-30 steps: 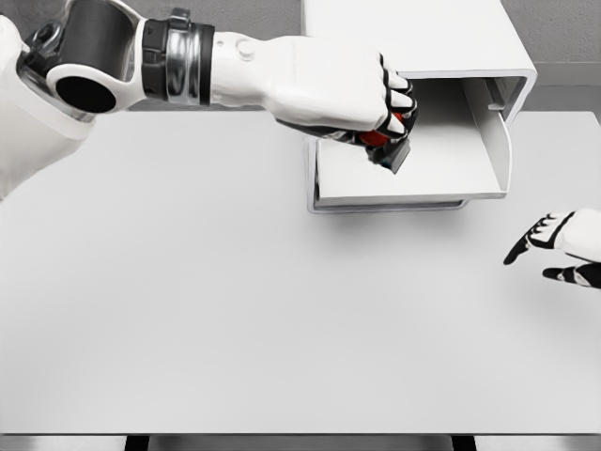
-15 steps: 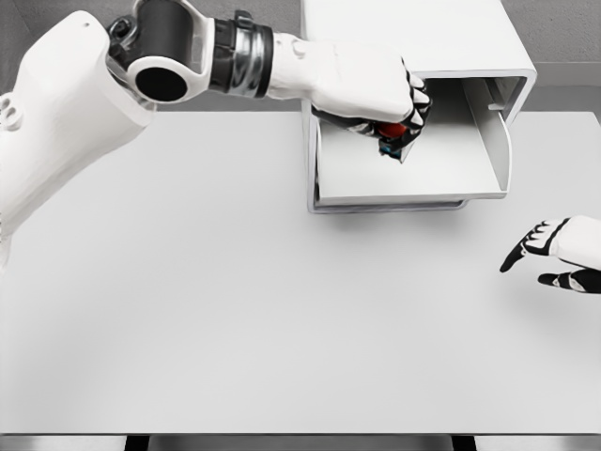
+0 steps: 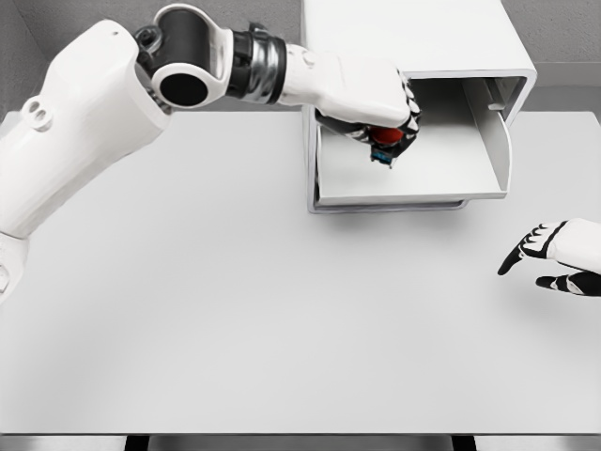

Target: Slide open multi-storey tabletop storage cabinets and put open load switch and slide close multi-storey tabletop storage cabinets

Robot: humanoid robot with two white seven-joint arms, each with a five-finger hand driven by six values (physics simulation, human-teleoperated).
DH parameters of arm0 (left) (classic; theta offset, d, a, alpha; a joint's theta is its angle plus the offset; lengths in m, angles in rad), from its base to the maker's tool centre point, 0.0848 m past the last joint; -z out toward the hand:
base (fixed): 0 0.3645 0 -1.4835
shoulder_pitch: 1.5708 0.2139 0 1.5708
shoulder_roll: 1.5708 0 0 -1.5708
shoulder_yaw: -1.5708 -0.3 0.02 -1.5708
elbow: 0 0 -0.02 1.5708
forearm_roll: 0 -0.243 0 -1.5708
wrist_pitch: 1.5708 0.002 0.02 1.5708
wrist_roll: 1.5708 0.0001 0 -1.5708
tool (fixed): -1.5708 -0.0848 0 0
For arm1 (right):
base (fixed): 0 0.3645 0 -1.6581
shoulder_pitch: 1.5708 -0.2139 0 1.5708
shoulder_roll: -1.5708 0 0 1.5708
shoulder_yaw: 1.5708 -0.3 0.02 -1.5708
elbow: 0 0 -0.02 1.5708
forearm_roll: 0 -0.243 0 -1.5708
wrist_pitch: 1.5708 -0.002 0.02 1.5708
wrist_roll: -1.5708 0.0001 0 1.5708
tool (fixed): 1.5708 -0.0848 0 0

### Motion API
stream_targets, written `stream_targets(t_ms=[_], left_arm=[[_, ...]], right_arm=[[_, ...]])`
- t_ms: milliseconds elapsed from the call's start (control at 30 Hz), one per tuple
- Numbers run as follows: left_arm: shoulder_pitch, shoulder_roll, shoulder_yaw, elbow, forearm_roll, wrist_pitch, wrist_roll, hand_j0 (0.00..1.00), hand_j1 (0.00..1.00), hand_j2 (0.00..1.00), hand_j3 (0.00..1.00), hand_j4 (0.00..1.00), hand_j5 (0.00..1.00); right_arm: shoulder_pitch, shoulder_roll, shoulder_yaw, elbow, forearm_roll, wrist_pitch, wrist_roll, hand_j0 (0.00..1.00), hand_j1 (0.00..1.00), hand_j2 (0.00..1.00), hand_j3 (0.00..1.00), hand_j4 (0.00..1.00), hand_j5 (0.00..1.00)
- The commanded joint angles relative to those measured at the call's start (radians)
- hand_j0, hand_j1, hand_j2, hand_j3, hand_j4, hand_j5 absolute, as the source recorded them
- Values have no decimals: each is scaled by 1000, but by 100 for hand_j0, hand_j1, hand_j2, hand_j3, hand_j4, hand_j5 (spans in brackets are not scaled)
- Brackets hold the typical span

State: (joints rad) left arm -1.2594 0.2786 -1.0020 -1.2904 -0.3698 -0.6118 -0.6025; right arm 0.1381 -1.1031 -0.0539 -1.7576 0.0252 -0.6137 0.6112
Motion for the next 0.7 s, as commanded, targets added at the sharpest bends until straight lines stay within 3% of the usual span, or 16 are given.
stream_targets(t_ms=[0,67,167,333,433,667], left_arm=[[0,-7,-20,16,-15,1,-8,47,47,47,47,47,47],[0,-7,-20,17,-14,1,-8,51,51,51,51,51,51],[0,-7,-20,59,-12,1,-8,69,69,69,69,69,69],[0,-7,-20,74,-11,1,-8,87,87,87,87,87,87],[-2,-9,-20,76,-11,1,-8,93,93,93,93,93,93],[-2,-9,-18,112,-9,1,-8,95,95,95,95,95,95]], right_arm=[[0,-1,0,0,-7,3,0,64,64,64,64,64,64],[0,-1,0,0,-7,3,0,64,64,64,64,64,64],[0,-1,0,0,-7,3,0,64,64,64,64,64,64],[0,-1,0,0,-7,3,0,64,64,64,64,64,64],[2,-1,0,0,-7,3,0,64,64,64,64,64,64],[5,-1,0,0,-7,3,0,64,64,64,64,64,64]])
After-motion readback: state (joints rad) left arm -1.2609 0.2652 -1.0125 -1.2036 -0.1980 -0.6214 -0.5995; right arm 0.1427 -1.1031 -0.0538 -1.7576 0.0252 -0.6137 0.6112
